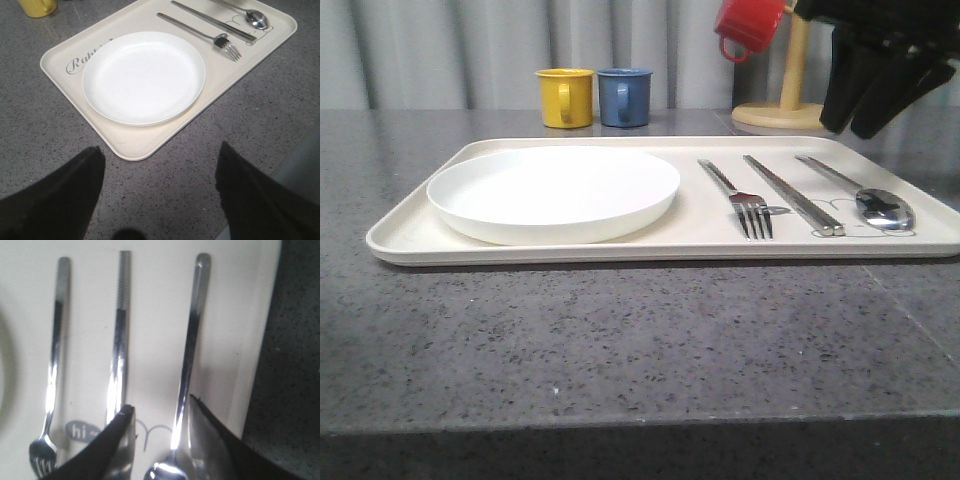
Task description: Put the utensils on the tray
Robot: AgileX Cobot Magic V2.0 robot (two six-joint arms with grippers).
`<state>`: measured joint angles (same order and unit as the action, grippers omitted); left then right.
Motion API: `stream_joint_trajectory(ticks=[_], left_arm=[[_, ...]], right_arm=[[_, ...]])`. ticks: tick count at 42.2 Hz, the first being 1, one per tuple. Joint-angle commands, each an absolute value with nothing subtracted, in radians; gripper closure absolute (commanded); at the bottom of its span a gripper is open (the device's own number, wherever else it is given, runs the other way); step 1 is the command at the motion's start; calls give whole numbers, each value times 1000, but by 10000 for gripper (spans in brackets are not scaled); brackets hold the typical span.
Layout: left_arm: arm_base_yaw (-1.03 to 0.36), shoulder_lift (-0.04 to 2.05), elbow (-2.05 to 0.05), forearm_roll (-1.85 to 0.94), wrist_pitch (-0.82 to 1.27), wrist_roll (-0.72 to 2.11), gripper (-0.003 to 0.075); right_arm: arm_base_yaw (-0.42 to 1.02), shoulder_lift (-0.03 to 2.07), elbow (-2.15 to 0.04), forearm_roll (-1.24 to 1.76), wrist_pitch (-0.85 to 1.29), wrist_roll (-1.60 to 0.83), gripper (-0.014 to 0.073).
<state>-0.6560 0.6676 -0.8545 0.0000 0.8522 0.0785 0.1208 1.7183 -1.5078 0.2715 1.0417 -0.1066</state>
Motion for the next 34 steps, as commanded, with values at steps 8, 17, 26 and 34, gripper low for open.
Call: stream_joint_trajectory(ticks=[8,17,26,34], left_arm=[[-662,668,-882,0,780,70,249],[-662,668,-882,0,780,70,249],[-662,668,-882,0,780,70,249],[-662,668,-882,0,780,70,249]], right_arm=[[220,1378,-1314,238,952,-283,295],[231,1108,-1118,192,932,-283,295],[231,827,-1000,190,947,-283,295],[231,615,-986,197,1036,-283,295]])
